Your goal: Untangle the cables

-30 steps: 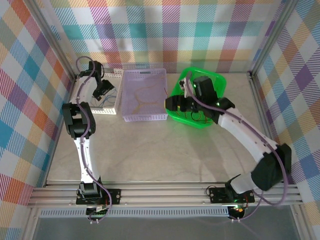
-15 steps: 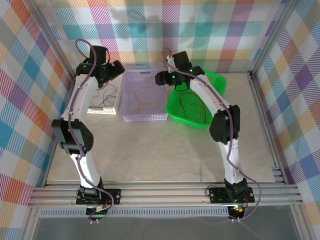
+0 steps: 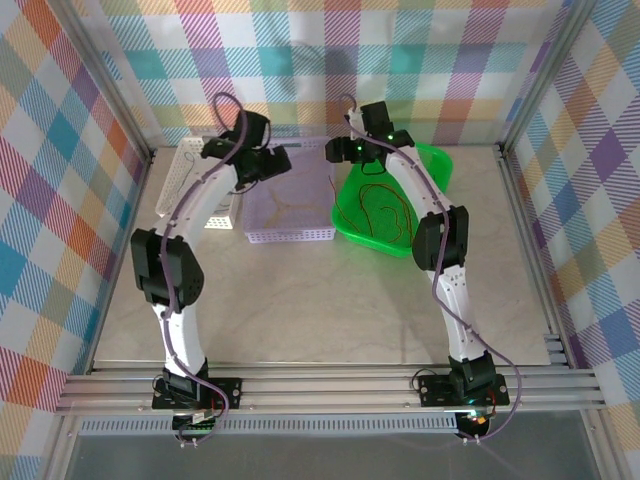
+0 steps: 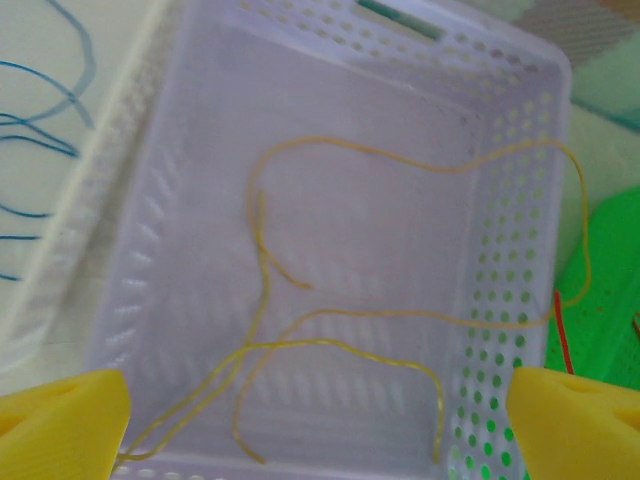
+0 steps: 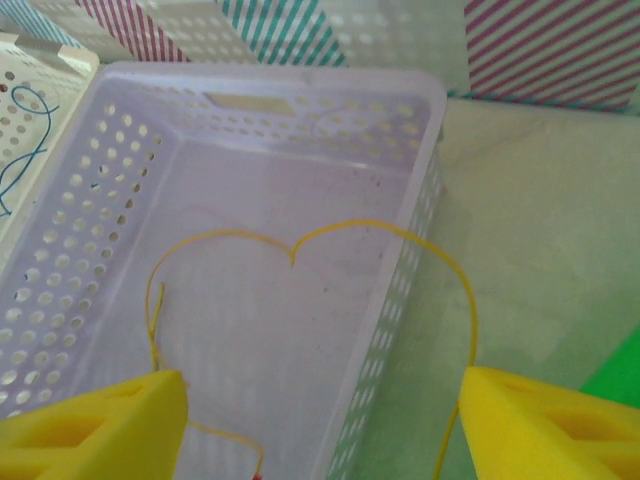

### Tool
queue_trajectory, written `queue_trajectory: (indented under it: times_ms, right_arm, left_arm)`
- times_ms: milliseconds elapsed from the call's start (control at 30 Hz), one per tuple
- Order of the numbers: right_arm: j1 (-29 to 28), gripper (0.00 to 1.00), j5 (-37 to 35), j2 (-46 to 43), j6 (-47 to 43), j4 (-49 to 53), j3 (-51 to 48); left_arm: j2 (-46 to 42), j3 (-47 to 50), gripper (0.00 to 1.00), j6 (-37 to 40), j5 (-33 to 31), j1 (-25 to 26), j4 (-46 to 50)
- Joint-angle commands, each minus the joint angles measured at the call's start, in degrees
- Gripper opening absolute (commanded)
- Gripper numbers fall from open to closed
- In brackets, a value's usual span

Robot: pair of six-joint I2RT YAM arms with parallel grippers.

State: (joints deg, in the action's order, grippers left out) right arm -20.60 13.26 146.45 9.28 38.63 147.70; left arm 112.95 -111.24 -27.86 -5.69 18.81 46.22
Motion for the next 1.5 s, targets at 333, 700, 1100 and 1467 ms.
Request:
queue_trajectory:
  times_ms: [333, 700, 1100, 1467]
  right_arm:
    - [0.97, 0.74, 5.96, 8.60, -5.42, -6.41, 6.05]
    - [1.17, 0.78, 12.51, 9.99, -5.80, -0.97, 7.63]
    - [2.44, 0.77, 15.50, 9.31, -6.86, 6.27, 7.26]
    - [2.86, 0.78, 19.99, -9.98, -0.91, -5.07, -4.90]
  left_arm:
    - [-0.95, 6.05, 0.95, 2.43, -1.25, 2.56, -2.92]
    - [-1.48, 8.45, 0.94, 2.28, -1.34, 4.00, -4.47]
    - [4.58, 2.11, 0.94, 2.73, 0.34, 5.84, -2.52]
    - [20.27, -13.05, 0.88, 4.04, 9.63, 6.50, -1.79]
